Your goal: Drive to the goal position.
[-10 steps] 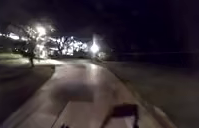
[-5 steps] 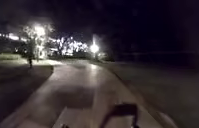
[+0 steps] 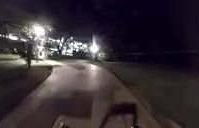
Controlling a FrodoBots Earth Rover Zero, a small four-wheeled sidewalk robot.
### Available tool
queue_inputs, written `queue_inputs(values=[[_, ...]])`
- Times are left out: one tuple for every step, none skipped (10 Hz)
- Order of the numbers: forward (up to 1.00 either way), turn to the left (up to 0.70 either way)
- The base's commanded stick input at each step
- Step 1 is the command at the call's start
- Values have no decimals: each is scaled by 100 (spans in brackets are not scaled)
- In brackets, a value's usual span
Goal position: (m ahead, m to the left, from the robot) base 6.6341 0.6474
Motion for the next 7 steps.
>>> queue_inputs(values=[[45,17],[45,0],[45,0],[45,0],[45,0],[45,0],[45,0]])
